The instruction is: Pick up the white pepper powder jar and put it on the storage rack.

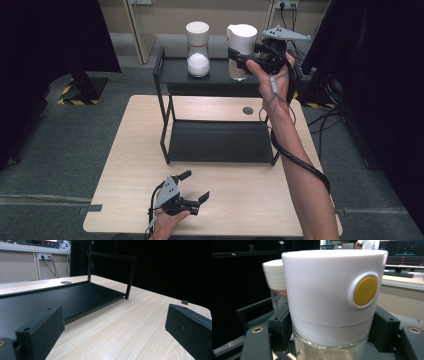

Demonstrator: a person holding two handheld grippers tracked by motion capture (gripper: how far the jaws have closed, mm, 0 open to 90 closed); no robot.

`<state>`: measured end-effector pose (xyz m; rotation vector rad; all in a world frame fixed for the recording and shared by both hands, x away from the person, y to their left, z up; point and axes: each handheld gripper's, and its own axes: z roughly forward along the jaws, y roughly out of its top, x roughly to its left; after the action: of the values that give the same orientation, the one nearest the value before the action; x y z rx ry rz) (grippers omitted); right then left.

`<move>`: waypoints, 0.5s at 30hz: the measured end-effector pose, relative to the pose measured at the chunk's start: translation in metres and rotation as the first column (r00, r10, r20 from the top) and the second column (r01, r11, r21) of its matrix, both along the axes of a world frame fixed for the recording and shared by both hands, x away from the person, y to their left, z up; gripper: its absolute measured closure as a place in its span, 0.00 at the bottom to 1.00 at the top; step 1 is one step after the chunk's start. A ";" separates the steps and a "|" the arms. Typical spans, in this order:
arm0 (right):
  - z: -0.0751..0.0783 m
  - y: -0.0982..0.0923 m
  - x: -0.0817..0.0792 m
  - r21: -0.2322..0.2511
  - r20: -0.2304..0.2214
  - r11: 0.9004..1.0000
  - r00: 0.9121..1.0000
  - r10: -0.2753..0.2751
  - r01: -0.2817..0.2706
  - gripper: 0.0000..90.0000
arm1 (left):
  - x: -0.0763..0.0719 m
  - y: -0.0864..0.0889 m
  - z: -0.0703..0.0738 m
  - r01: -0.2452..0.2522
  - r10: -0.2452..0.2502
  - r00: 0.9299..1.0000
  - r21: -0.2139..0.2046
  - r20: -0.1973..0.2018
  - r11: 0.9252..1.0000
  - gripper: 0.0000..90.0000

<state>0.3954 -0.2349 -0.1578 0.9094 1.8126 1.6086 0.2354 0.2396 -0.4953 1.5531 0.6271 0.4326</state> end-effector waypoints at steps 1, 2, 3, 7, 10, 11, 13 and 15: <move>0.000 0.001 0.002 0.000 -0.002 1.000 1.000 -0.006 0.006 0.34 | 0.000 0.000 0.000 0.001 -0.001 1.000 0.001 0.002 1.000 0.02; -0.001 0.002 0.004 0.004 -0.004 1.000 1.000 -0.010 0.010 0.34 | 0.000 0.000 0.000 -0.001 0.001 1.000 0.002 0.005 1.000 0.02; -0.001 0.003 0.006 0.008 -0.007 1.000 1.000 -0.016 0.016 0.34 | 0.000 0.000 0.000 -0.001 0.001 1.000 0.000 0.004 1.000 0.02; -0.005 0.007 0.014 0.007 -0.016 0.999 0.999 -0.038 0.038 0.34 | 0.000 0.001 0.001 0.000 0.000 1.000 -0.001 0.005 1.000 0.02; -0.008 0.010 0.019 0.003 -0.016 0.999 0.999 -0.051 0.052 0.34 | 0.000 0.001 0.000 -0.001 0.001 1.000 -0.003 0.004 1.000 0.02; -0.009 0.011 0.021 0.003 -0.015 0.998 0.998 -0.056 0.056 0.34 | 0.000 0.001 0.000 0.000 0.000 1.000 -0.002 0.004 1.000 0.02; -0.011 0.013 0.023 0.004 -0.014 0.998 0.998 -0.060 0.061 0.34 | 0.000 0.001 0.000 0.000 0.000 1.000 -0.002 0.004 1.000 0.02; -0.013 0.014 0.025 0.004 -0.013 0.998 0.998 -0.066 0.066 0.34 | 0.000 0.001 0.000 0.002 -0.002 1.000 -0.002 0.003 1.000 0.02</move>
<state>0.4206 -0.2205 -0.1709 0.9735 1.7697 1.5707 0.2355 0.2404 -0.4950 1.5508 0.6240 0.4327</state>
